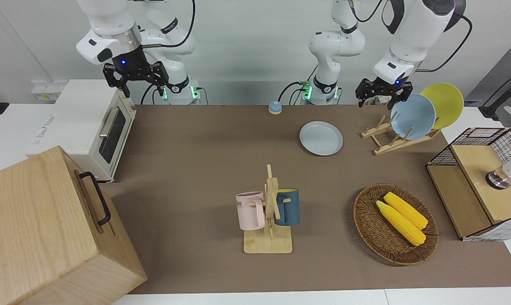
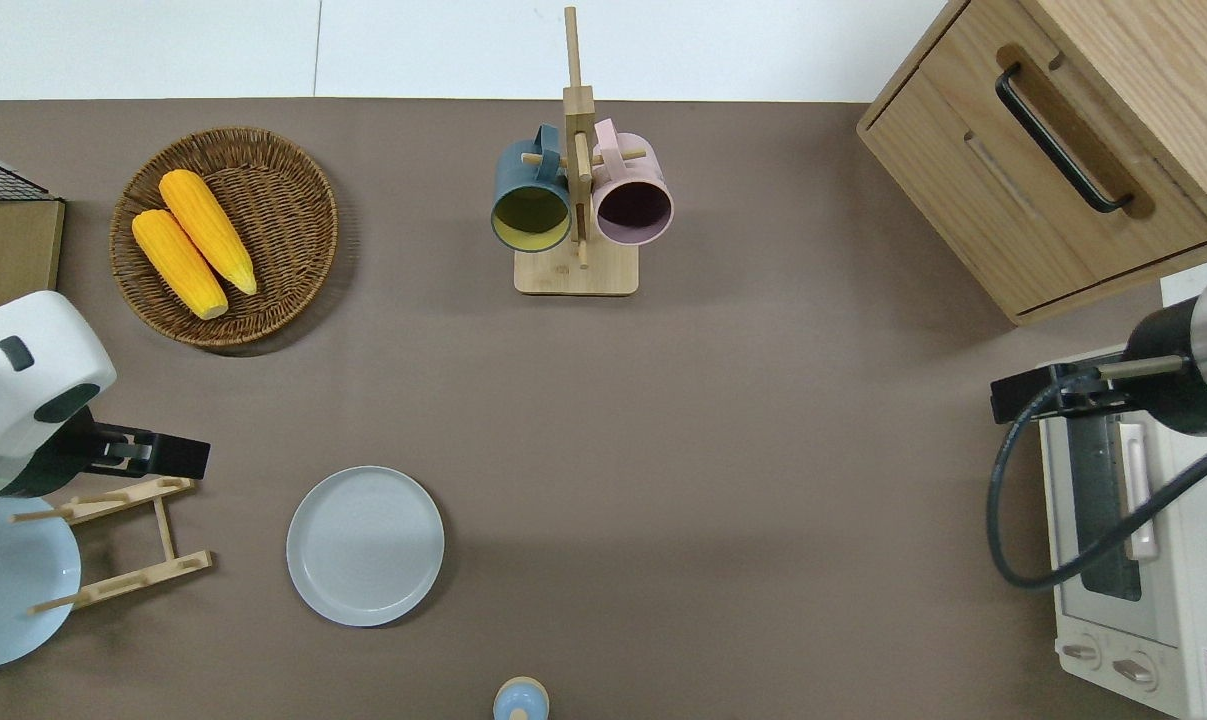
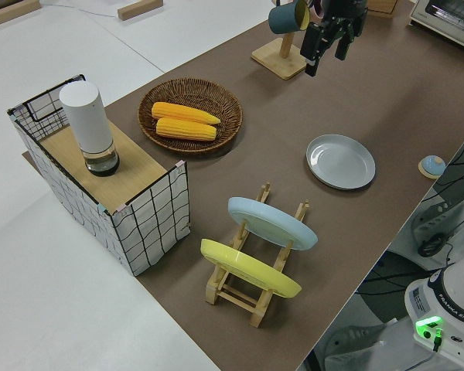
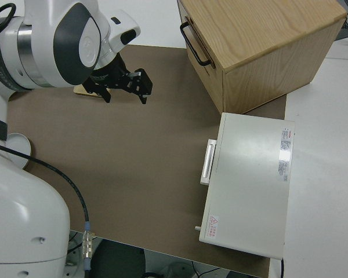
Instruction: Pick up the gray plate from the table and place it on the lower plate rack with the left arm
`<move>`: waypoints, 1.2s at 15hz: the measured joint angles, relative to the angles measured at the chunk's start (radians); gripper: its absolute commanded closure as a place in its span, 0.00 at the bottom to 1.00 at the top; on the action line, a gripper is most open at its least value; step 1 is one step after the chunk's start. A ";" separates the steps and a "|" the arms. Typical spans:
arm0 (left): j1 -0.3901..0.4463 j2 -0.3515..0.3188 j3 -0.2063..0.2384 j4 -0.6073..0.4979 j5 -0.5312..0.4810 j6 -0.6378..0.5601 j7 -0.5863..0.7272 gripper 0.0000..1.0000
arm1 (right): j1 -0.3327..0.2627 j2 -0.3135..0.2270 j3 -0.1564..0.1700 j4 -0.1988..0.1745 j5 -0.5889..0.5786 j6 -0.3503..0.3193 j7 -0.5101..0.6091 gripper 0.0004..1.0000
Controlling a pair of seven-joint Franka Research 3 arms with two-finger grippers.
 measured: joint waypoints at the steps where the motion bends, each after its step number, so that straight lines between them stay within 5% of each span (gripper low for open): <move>1: 0.001 0.005 0.002 0.004 0.001 0.002 0.000 0.00 | 0.000 0.000 0.000 0.000 0.000 0.000 0.000 0.01; 18: 0.001 0.019 0.007 -0.034 -0.005 -0.008 -0.015 0.00 | 0.000 0.000 0.000 0.000 0.000 0.000 0.000 0.01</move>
